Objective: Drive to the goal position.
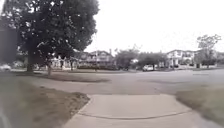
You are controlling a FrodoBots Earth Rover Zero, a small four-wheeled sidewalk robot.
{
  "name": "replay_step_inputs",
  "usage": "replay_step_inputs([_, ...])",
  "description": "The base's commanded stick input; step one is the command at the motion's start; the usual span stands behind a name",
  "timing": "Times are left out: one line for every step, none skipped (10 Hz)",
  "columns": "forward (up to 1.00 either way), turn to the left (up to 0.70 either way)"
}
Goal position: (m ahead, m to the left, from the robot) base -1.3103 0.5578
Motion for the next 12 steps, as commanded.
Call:
replay_step_inputs([1.00, 0.13])
replay_step_inputs([1.00, 0.37])
replay_step_inputs([1.00, 0.39])
replay_step_inputs([1.00, 0.33])
replay_step_inputs([1.00, 0.00])
replay_step_inputs([1.00, 0.00])
replay_step_inputs([1.00, 0.00])
replay_step_inputs([1.00, 0.00])
replay_step_inputs([1.00, 0.00])
replay_step_inputs([1.00, 0.07])
replay_step_inputs([1.00, 0.28])
replay_step_inputs([1.00, 0.40])
